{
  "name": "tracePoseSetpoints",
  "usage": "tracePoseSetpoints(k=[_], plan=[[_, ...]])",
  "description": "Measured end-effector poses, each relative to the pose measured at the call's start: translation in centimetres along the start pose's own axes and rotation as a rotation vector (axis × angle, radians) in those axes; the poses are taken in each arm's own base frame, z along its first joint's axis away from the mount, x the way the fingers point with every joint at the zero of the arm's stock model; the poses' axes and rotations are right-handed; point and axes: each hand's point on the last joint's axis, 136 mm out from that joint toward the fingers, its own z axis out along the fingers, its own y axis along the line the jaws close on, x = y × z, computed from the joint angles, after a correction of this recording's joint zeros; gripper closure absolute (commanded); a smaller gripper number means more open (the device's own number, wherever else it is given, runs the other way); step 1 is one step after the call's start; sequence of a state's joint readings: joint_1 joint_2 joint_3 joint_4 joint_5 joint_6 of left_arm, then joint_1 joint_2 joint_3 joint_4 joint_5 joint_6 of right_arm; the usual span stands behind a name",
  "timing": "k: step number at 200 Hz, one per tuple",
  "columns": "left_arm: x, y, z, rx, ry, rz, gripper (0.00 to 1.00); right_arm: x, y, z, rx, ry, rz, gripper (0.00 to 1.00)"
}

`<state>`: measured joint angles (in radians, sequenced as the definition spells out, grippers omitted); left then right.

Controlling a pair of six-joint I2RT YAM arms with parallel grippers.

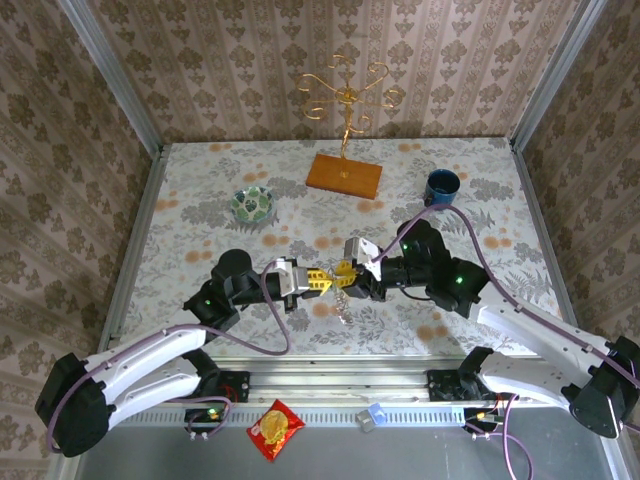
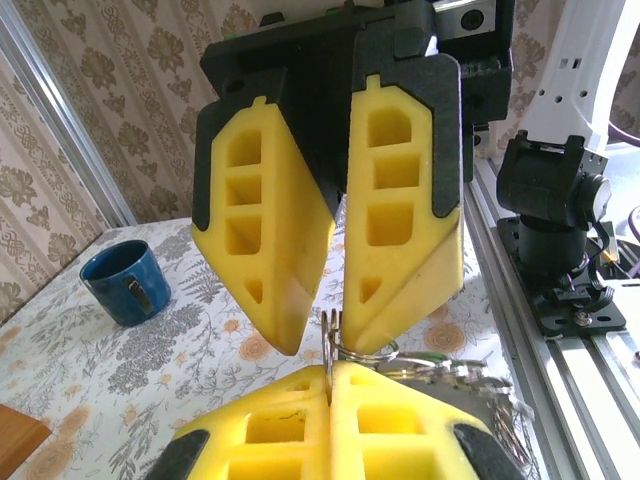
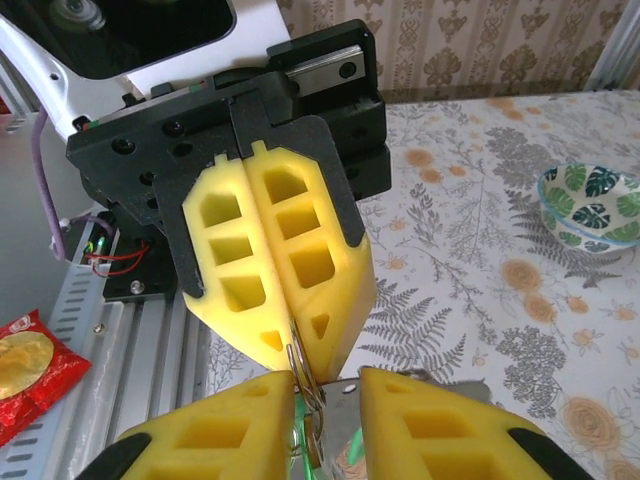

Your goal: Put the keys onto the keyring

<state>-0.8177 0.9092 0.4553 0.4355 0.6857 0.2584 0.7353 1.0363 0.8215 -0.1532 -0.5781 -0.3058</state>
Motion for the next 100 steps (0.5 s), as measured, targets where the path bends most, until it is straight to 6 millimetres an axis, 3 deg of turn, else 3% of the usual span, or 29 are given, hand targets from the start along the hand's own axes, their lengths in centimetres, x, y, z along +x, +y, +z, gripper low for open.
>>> tracePoseSetpoints(k=[58, 79, 100], plan=[[0.6, 0.2, 0.1, -0.008, 0.017, -0.012, 1.0, 0.5, -0.1, 0.4, -0.015, 0.014, 0.003, 1.0], [0.7, 0.4, 0.1, -0.021, 0.021, -0.008, 0.79, 0.4, -0.2, 0.4, -0.016, 0.027, -0.012, 1.0], [1.1, 0.8, 0.0, -0.047, 0.047, -0.013, 0.79, 0.8, -0.3, 0.3, -0.017, 0.067, -0.031, 1.0]])
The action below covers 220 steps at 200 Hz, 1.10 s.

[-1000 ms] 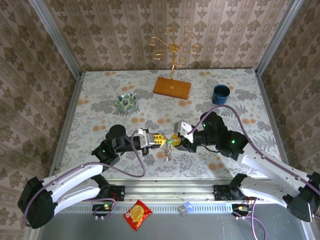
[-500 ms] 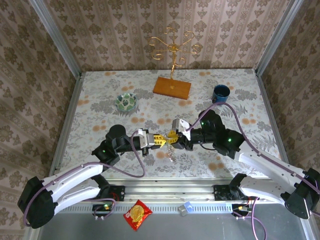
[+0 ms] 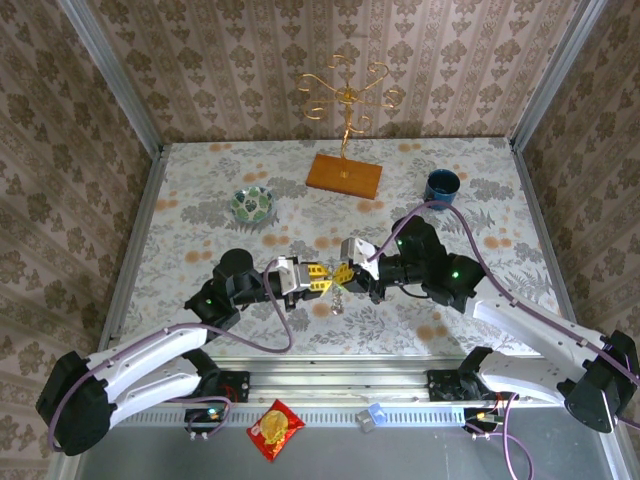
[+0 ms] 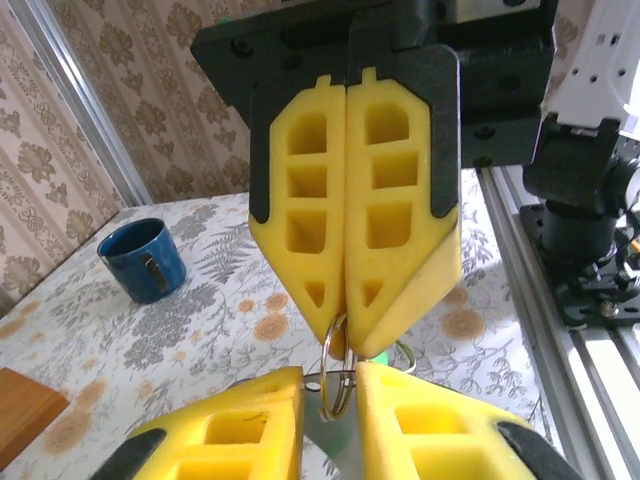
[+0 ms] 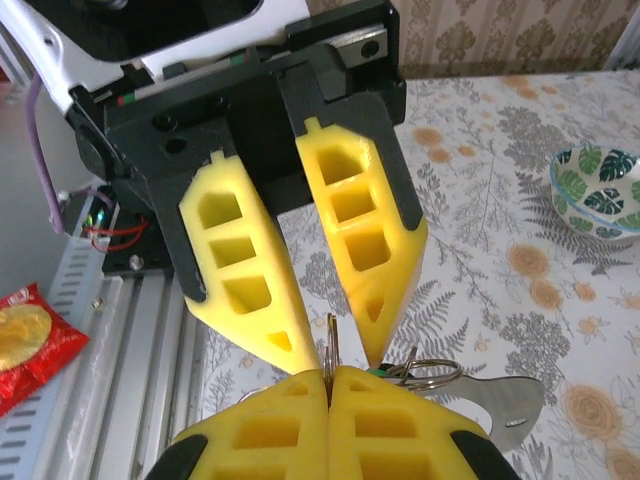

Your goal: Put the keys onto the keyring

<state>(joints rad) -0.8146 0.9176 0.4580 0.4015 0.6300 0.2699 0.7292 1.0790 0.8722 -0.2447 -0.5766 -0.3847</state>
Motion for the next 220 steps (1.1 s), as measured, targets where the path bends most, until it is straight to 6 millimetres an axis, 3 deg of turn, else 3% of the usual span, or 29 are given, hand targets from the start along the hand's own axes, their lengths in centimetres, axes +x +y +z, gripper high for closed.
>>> tracePoseSetpoints(k=[59, 109, 138, 154, 166, 172, 197, 220], plan=[[-0.4, 0.6, 0.2, 0.006, 0.083, 0.016, 0.86, 0.5, -0.3, 0.1, 0.002, 0.154, -0.089, 1.0], [0.8, 0.3, 0.7, 0.046, 0.158, 0.003, 0.86, 1.2, -0.3, 0.4, -0.009, 0.237, -0.114, 1.0], [1.1, 0.0, 0.6, 0.065, 0.174, 0.008, 1.0, 1.2, -0.1, 0.5, -0.016, 0.239, -0.118, 1.0], [1.2, -0.2, 0.6, 0.076, 0.177, 0.01, 1.0, 1.2, -0.1, 0.5, -0.017, 0.238, -0.118, 1.0], [1.2, -0.2, 0.7, 0.078, 0.178, 0.008, 1.0, 1.1, -0.1, 0.5, -0.014, 0.235, -0.111, 0.79], [1.2, -0.2, 0.7, 0.078, 0.178, 0.008, 1.0, 1.1, -0.2, 0.5, -0.011, 0.23, -0.109, 0.74], [1.1, -0.1, 0.7, 0.071, 0.167, 0.013, 1.0, 0.2, -0.5, 0.0, 0.017, 0.14, -0.079, 0.68], [1.0, 0.0, 0.8, 0.054, 0.13, 0.017, 1.0, 0.8, -1.3, -1.2, 0.071, 0.1, -0.033, 0.67]])
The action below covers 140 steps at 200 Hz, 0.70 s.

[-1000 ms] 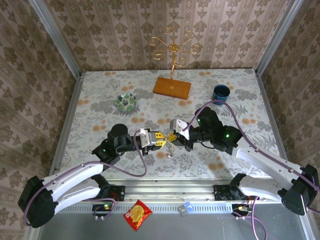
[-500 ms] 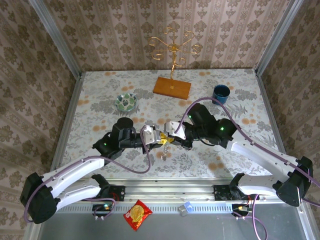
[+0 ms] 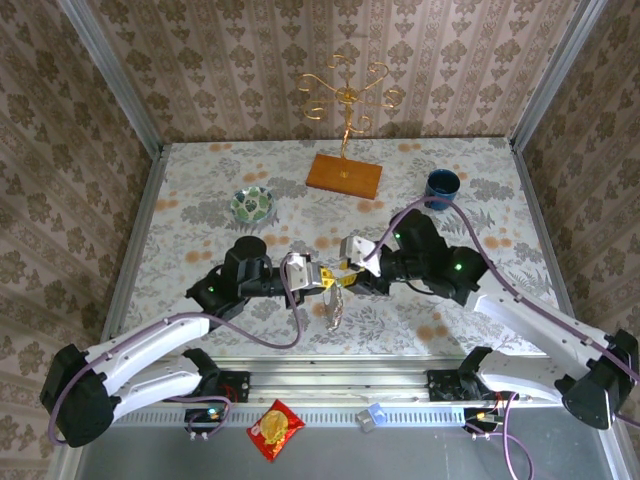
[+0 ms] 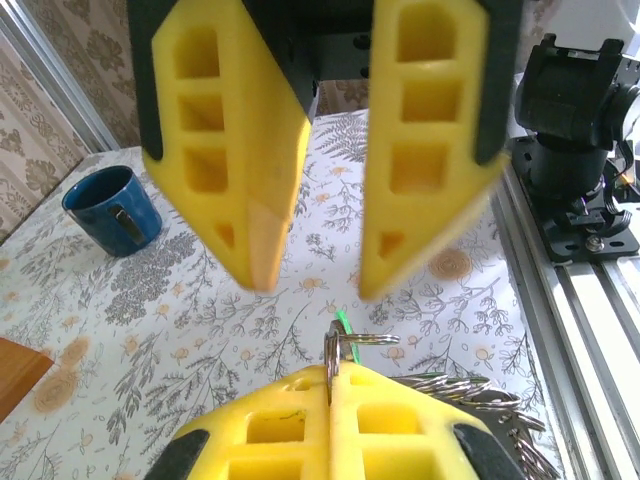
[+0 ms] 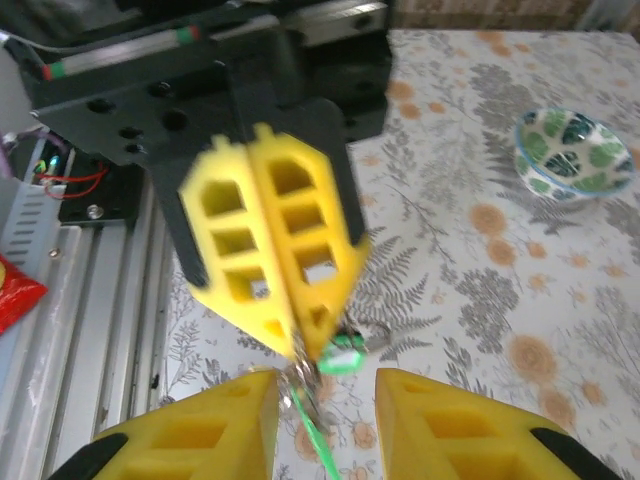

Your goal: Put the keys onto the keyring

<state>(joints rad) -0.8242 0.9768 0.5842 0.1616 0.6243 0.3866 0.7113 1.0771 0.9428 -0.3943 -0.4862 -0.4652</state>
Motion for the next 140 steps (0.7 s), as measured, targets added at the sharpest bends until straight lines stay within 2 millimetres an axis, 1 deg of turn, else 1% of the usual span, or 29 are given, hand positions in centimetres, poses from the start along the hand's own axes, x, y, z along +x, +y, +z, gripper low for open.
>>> tracePoseSetpoints(k=[11, 39, 56, 83, 103, 133, 140], plan=[[0.1, -0.1, 0.0, -0.01, -0.023, -0.003, 1.0, 0.5, -0.1, -0.1, 0.011, -0.004, 0.016, 0.67], [0.7, -0.4, -0.1, -0.021, -0.049, -0.02, 1.0, 2.2, 0.5, 0.3, 0.007, 0.005, 0.038, 0.66], [0.5, -0.3, -0.1, -0.026, -0.063, -0.019, 1.0, 2.8, 0.7, 0.5, 0.001, 0.016, 0.045, 0.65], [-0.3, -0.1, -0.3, -0.037, -0.09, -0.009, 1.0, 2.7, 1.0, 0.6, -0.017, 0.006, 0.045, 0.65], [-0.6, -0.2, -0.3, -0.032, -0.103, -0.006, 1.0, 2.6, 0.8, 0.9, -0.018, 0.002, 0.044, 0.71], [-0.8, -0.2, -0.4, -0.028, -0.112, -0.012, 1.0, 2.1, 0.6, 1.0, -0.014, -0.021, 0.045, 0.71], [-0.8, -0.3, -0.4, -0.026, -0.113, -0.014, 1.0, 1.9, 0.6, 1.0, -0.017, -0.027, 0.044, 0.73]])
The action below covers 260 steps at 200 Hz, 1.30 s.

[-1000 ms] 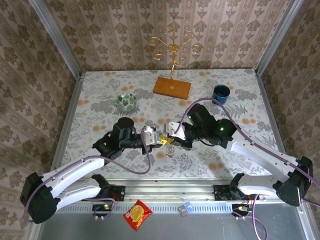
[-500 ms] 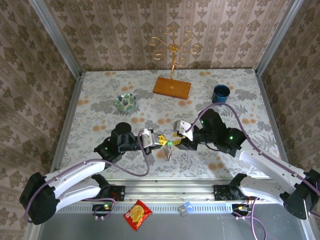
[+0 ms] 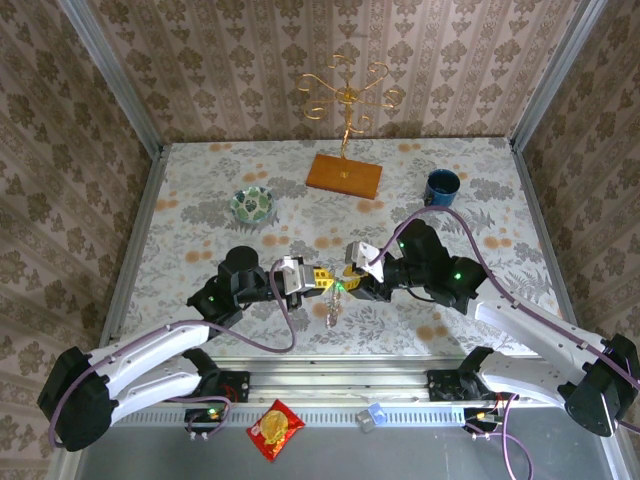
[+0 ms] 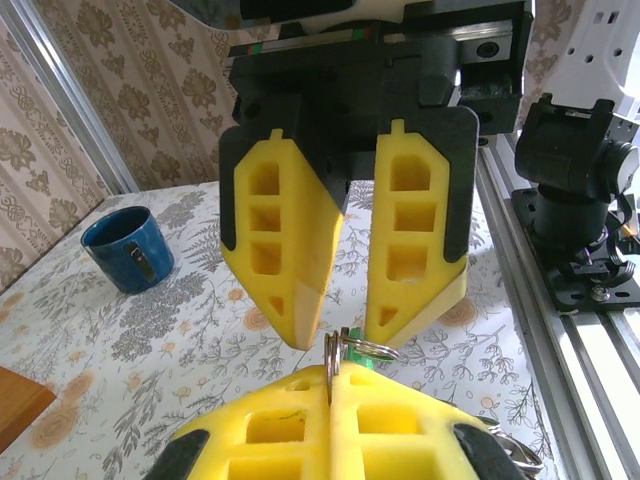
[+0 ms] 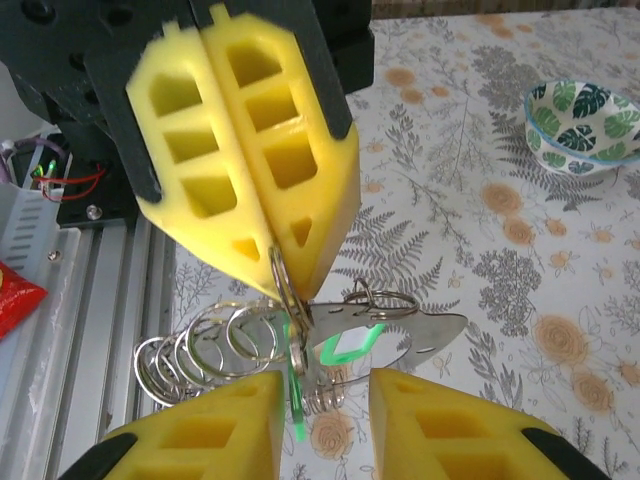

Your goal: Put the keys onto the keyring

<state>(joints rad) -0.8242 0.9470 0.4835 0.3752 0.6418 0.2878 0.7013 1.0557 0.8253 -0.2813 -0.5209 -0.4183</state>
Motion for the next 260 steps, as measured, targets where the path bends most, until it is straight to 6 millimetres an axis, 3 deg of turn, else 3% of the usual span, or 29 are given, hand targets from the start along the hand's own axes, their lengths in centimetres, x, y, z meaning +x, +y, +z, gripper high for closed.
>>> tracePoseSetpoints(k=[56, 107, 182, 194, 212, 260], plan=[[-0.1, 0.0, 0.0, -0.001, -0.013, 0.001, 1.0, 0.0, 0.5, 0.3, -0.036, -0.004, -0.005, 1.0], [-0.1, 0.0, 0.0, 0.001, -0.013, 0.002, 1.0, 0.0, 0.2, -0.2, -0.027, 0.055, -0.054, 1.0], [0.6, -0.3, 0.0, 0.011, 0.015, 0.015, 1.0, 1.7, 0.2, 1.2, -0.07, 0.134, -0.019, 1.0], [0.6, -0.3, 0.0, 0.012, 0.016, 0.018, 1.0, 1.7, 0.2, 1.2, -0.07, 0.134, -0.017, 0.87], [0.6, -0.5, 0.1, 0.016, 0.016, 0.021, 1.0, 1.5, 0.0, 1.0, -0.056, 0.127, -0.007, 0.76], [0.5, -0.7, 0.1, 0.025, 0.014, 0.021, 1.0, -1.2, 0.2, -1.2, -0.004, 0.005, -0.044, 0.74]])
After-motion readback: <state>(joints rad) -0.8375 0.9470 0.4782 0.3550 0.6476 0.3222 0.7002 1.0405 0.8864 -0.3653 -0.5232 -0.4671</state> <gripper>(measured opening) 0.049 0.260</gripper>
